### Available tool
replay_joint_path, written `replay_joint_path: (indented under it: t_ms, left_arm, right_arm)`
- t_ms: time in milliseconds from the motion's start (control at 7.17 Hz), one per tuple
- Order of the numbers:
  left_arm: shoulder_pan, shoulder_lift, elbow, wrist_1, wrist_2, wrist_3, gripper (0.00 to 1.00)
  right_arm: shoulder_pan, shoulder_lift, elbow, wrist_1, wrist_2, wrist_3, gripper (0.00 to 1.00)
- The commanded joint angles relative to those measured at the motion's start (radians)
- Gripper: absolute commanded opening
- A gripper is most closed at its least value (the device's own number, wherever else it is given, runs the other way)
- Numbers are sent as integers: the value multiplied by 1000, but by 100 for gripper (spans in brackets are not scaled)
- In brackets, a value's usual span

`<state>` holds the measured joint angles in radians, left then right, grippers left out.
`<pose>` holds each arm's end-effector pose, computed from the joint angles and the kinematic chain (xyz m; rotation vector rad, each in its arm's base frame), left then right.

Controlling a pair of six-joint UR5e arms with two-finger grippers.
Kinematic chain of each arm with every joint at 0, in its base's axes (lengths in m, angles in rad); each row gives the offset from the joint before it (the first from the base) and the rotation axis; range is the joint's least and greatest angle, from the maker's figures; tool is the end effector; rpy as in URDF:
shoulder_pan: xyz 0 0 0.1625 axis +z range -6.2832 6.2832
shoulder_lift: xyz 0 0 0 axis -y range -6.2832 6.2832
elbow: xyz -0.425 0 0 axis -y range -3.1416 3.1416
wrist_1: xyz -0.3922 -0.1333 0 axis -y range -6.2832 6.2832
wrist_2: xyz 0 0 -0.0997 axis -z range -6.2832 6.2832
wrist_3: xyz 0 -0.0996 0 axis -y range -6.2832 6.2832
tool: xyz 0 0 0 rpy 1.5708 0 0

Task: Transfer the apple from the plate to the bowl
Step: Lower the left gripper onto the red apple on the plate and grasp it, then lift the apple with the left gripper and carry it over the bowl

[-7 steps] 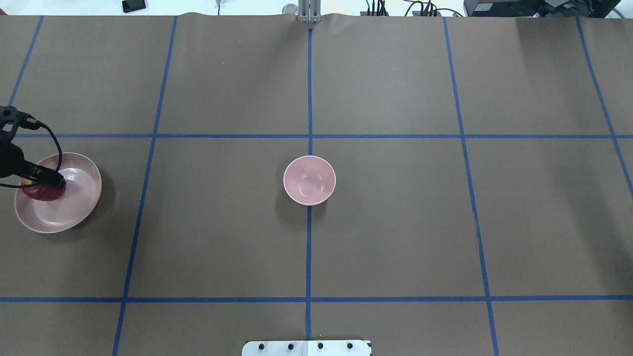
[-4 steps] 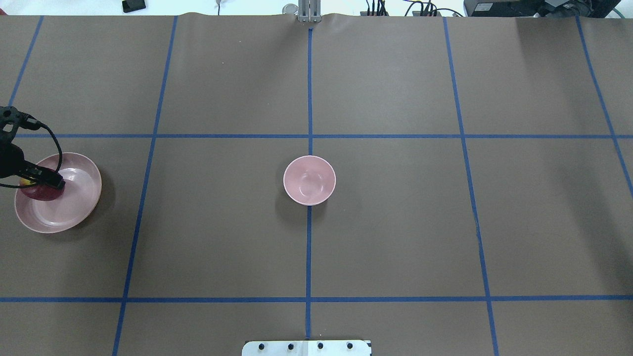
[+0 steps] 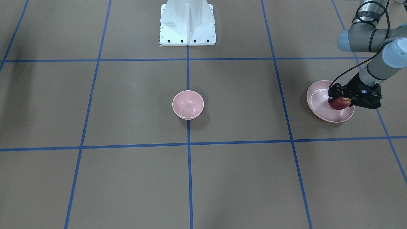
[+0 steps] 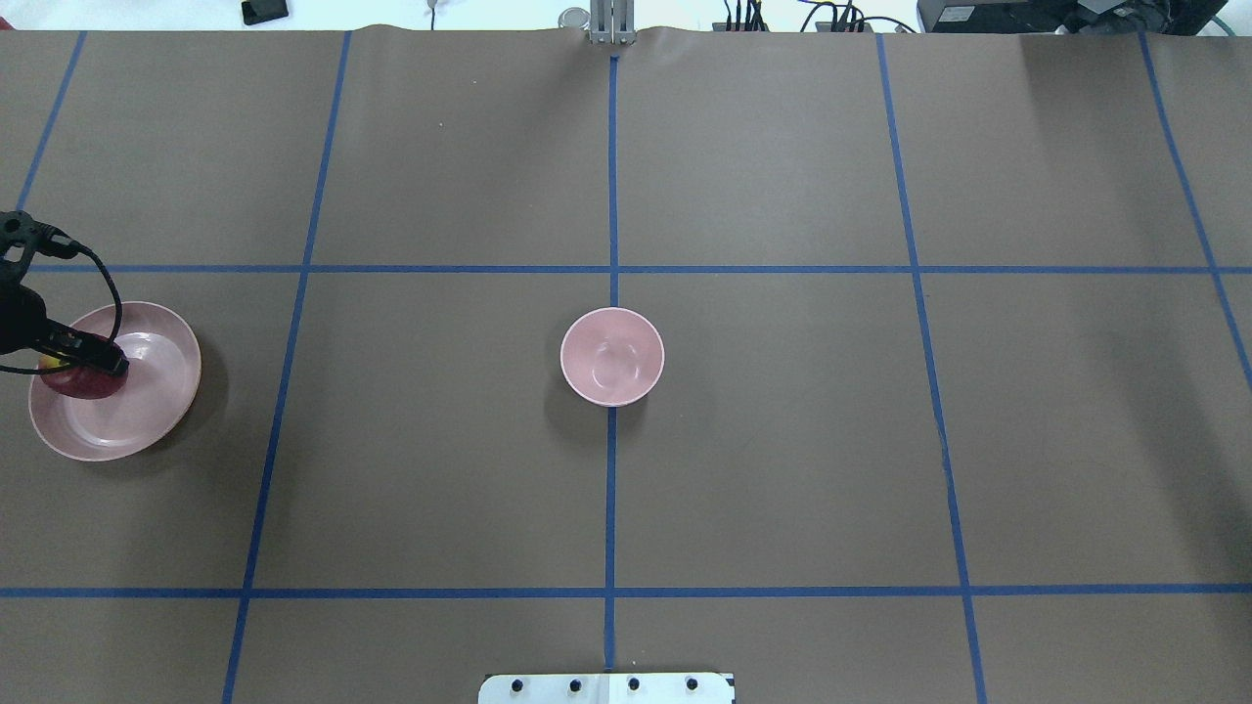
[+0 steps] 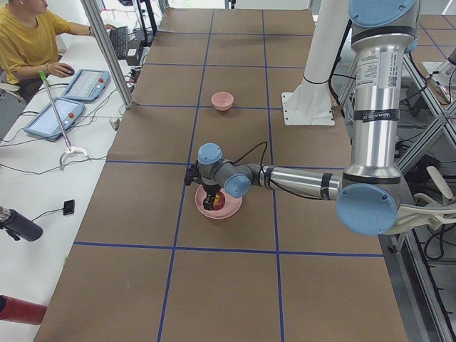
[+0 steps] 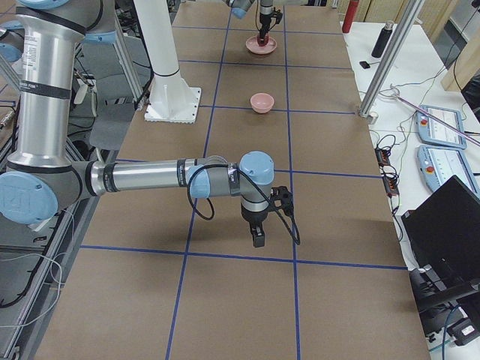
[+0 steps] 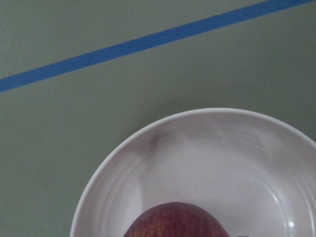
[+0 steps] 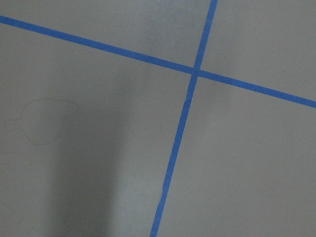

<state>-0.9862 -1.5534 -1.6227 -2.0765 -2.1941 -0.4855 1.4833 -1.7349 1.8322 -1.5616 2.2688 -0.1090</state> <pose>0.2197 -0.4682 0.5920 0.1397 0.7907 0.2620 0.0316 -0.4326 0.6090 0.1099 -0.6977 -0.2254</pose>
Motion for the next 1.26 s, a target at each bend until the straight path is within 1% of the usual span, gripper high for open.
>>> replay_joint_path:
  t_ms: [0, 140, 279, 419, 558, 698, 837, 977, 1116]
  left_arm:
    - [-2, -11, -72, 62, -54, -7, 19]
    - [-2, -66, -159, 219, -47, -51, 19]
    - [1, -162, -240, 428, -41, -79, 19]
    - [12, -294, -273, 596, -30, -156, 19]
    - [85, -409, -273, 687, 17, -262, 16]
    - [189, -512, -264, 737, 83, -392, 7]
    - [263, -610, -226, 745, 123, -542, 2]
    - [324, -725, -144, 744, 151, -650, 2]
    - [372, -840, -41, 731, 206, -732, 2]
  right_arm:
    - [0, 0, -1, -2, 3, 0, 100]
    - [0, 0, -1, -2, 3, 0, 100]
    - [0, 0, -2, -2, 3, 0, 100]
    - [0, 0, -2, -2, 5, 0, 100]
    - [0, -2, -2, -2, 5, 0, 100]
    - [0, 0, -13, 0, 5, 0, 100]
    - [0, 0, -16, 0, 5, 0, 100]
    - [0, -2, -16, 0, 6, 0, 100]
    - [0, -2, -16, 0, 6, 0, 100]
